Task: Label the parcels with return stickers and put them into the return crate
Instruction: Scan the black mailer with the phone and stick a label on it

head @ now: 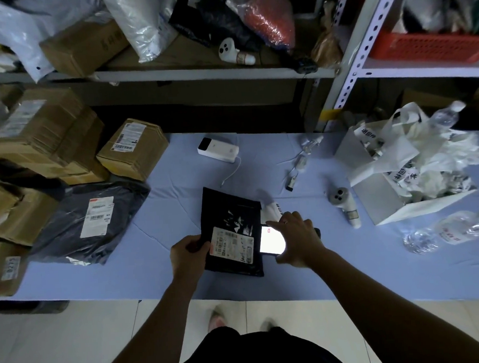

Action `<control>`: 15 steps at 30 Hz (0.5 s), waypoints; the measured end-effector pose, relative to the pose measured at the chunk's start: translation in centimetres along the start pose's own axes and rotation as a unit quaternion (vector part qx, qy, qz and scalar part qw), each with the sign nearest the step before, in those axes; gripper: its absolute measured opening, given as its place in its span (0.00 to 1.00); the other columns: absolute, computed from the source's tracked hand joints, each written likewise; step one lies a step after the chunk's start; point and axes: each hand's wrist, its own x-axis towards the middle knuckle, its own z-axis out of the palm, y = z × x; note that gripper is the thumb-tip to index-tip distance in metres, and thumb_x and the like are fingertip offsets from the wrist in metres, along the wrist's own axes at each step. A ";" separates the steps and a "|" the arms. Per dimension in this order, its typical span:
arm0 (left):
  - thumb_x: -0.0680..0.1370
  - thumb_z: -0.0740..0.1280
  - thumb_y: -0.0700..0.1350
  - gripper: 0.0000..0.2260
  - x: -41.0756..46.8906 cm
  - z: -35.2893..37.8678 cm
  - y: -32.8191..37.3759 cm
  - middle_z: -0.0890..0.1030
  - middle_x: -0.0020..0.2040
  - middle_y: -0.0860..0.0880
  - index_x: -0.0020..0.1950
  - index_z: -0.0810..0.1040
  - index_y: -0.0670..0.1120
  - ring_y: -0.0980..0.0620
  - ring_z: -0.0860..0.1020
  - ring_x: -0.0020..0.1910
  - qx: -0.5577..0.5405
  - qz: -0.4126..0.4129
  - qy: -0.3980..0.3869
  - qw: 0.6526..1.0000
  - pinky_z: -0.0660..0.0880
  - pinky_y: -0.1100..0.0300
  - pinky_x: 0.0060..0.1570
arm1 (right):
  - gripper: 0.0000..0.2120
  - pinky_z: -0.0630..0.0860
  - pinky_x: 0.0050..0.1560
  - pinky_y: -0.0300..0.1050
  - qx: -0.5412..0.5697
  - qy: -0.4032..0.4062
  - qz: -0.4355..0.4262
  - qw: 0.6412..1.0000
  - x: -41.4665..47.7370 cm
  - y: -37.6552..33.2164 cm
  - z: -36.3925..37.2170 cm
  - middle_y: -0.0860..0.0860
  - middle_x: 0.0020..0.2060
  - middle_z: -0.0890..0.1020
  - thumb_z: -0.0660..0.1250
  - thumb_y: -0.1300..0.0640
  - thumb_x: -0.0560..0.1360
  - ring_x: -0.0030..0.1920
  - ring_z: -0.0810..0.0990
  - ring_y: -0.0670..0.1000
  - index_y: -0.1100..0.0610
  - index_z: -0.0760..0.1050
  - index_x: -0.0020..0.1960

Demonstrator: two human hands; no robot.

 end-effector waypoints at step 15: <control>0.75 0.74 0.35 0.08 0.0 0.9 1.0 0.84 0.39 0.50 0.44 0.83 0.49 0.51 0.83 0.40 -0.035 -0.007 0.030 0.999 0.77 0.62 0.36 | 0.45 0.66 0.70 0.54 -0.019 0.002 -0.016 1.000 -0.5 1.1 -1.2 0.52 0.70 0.70 0.78 0.39 0.68 0.69 0.65 0.54 0.45 0.61 0.79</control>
